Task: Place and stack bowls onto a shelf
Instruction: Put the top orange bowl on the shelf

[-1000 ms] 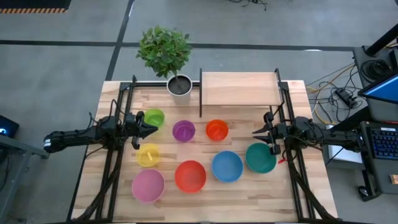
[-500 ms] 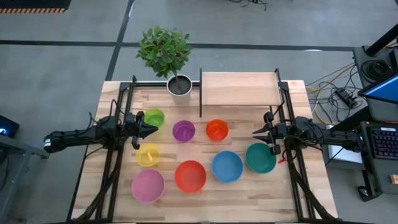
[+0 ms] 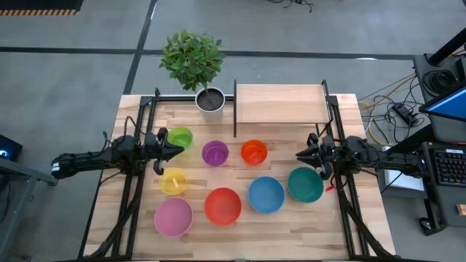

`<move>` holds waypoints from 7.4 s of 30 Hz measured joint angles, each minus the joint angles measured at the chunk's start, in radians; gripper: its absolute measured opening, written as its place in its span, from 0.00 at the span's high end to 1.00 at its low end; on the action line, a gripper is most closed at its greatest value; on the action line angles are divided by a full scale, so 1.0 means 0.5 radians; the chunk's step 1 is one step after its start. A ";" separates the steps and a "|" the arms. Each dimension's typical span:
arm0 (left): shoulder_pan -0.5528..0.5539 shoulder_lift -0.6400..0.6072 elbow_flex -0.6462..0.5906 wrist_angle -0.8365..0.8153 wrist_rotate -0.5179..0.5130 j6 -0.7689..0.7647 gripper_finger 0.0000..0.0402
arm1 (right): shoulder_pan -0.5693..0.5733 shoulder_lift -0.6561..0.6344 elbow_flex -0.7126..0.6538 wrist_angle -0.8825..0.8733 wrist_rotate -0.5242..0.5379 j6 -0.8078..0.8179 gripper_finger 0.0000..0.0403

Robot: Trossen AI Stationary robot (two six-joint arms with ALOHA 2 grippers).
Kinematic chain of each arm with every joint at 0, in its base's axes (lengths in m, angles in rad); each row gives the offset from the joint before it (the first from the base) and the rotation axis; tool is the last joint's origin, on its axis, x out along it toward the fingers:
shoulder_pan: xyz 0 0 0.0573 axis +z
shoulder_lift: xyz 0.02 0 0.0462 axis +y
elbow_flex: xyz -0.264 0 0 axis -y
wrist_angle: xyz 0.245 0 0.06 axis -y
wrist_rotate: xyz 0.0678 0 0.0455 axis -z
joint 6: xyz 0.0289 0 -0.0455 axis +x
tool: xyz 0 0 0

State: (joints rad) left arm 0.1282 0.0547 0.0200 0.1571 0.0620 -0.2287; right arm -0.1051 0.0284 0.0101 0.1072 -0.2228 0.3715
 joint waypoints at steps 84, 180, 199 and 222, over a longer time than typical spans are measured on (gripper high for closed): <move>0.000 1.033 0.876 -0.067 0.000 0.231 1.00 | 0.000 3.037 3.052 -1.545 0.310 -0.338 0.83; 0.000 0.967 0.876 -0.136 -0.001 0.285 1.00 | 0.212 3.300 3.514 -2.113 0.195 -0.730 0.98; 0.000 0.967 0.876 -0.135 -0.001 0.284 1.00 | -0.635 3.199 3.619 -3.244 1.170 -0.579 0.98; 0.000 0.967 0.876 -0.136 -0.001 0.292 1.00 | -1.205 2.791 2.931 -2.776 0.901 -0.832 0.98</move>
State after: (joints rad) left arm 0.1283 0.5381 0.4580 0.0891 0.0616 -0.0826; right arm -0.7078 1.4238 1.4757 -1.2806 0.2276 -0.0446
